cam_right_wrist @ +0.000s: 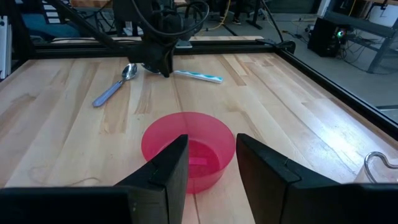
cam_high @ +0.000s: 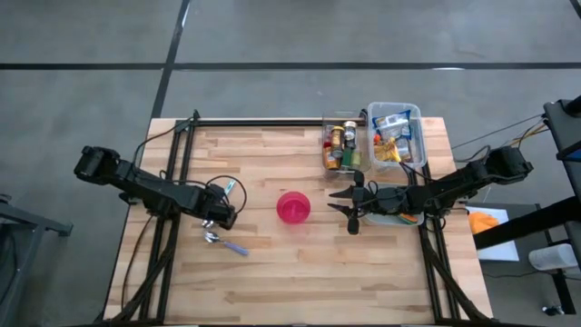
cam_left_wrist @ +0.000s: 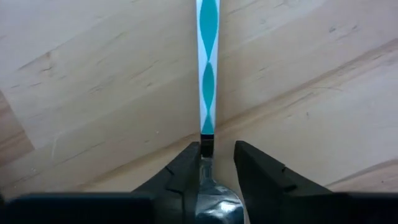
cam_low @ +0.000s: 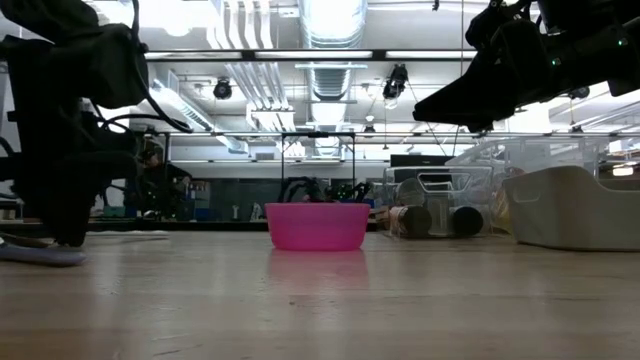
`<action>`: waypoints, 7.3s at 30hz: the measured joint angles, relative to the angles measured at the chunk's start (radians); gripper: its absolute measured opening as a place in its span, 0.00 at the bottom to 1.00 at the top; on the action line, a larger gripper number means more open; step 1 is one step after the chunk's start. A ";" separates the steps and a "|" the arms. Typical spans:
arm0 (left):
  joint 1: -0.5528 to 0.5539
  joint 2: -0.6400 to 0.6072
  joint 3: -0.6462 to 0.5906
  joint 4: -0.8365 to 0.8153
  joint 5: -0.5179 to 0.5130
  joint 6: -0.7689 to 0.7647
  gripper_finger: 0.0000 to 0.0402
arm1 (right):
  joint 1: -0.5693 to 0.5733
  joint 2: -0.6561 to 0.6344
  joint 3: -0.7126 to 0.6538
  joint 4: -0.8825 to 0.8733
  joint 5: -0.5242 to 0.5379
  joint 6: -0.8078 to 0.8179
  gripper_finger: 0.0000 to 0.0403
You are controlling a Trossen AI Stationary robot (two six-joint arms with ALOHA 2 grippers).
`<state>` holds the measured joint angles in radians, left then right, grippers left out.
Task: Pick & Place Food Item
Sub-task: Put the blue patterned spoon into the gray bin
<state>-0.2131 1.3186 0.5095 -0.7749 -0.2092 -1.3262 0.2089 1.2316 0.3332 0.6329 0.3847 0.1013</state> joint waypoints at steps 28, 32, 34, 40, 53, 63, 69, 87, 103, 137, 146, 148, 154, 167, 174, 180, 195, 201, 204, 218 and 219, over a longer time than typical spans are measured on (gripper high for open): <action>0.002 0.006 0.035 0.046 -0.007 0.045 0.06 | 0.000 0.000 0.000 0.000 0.000 0.000 0.32; 0.002 0.006 0.055 0.044 -0.008 0.073 0.06 | 0.000 0.000 0.000 0.000 0.000 0.000 0.32; 0.002 0.006 0.071 0.046 -0.020 0.095 0.06 | 0.000 0.000 0.000 0.000 0.000 0.000 0.32; 0.001 0.005 0.123 0.044 -0.080 0.171 0.06 | 0.000 0.000 0.000 0.000 0.000 0.000 0.32; 0.001 0.004 0.225 0.228 -0.216 0.477 0.06 | 0.000 0.000 0.000 0.000 0.000 0.000 0.32; 0.001 0.004 0.222 0.641 -0.248 0.849 0.06 | 0.000 0.000 0.000 0.000 0.000 0.000 0.32; 0.001 0.003 0.222 0.791 -0.247 1.020 0.06 | 0.000 0.000 0.000 0.000 0.000 0.000 0.32; 0.001 0.008 0.221 0.973 -0.236 1.384 0.06 | 0.000 0.000 0.000 0.000 0.000 0.000 0.32; 0.000 0.009 0.221 0.988 -0.236 1.563 0.06 | 0.000 0.000 0.000 0.009 0.000 0.016 0.32; 0.000 0.009 0.221 0.988 -0.236 1.561 0.06 | 0.000 0.000 0.000 0.030 0.061 0.159 0.32; 0.000 0.009 0.221 0.988 -0.236 1.559 0.06 | 0.000 0.000 0.000 0.030 0.061 0.161 0.32; 0.001 0.009 0.221 0.988 -0.236 1.559 0.06 | 0.000 0.000 0.000 0.030 0.061 0.161 0.32; 0.000 0.009 0.221 0.988 -0.236 1.560 0.06 | 0.000 0.000 0.000 0.030 0.061 0.160 0.32; 0.001 0.009 0.221 0.987 -0.236 1.562 0.06 | 0.000 0.001 0.000 0.031 0.061 -0.080 0.32; 0.001 0.009 0.221 0.987 -0.236 1.561 0.06 | 0.000 0.001 0.000 0.028 0.061 -0.080 0.32; 0.001 0.009 0.221 0.987 -0.236 1.561 0.06 | 0.000 0.001 0.000 0.028 0.061 -0.078 0.33; 0.001 0.009 0.221 0.987 -0.235 1.555 0.06 | 0.000 0.001 0.000 0.031 0.063 -0.023 0.73; 0.001 0.009 0.221 0.986 -0.235 1.555 0.06 | 0.000 0.001 0.000 0.031 0.063 -0.023 0.85; 0.001 0.009 0.221 0.986 -0.235 1.555 0.06 | 0.000 0.001 0.000 0.031 0.063 -0.023 0.90; 0.002 0.009 0.221 0.986 -0.235 1.555 0.06 | 0.000 0.001 0.000 0.114 0.060 0.012 0.92; 0.002 0.009 0.221 0.986 -0.235 1.555 0.06 | 0.000 0.001 0.000 0.128 0.060 0.036 0.92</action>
<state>-0.2115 1.3277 0.7303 0.2108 -0.4446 0.2287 0.2089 1.2324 0.3328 0.7613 0.4442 0.1371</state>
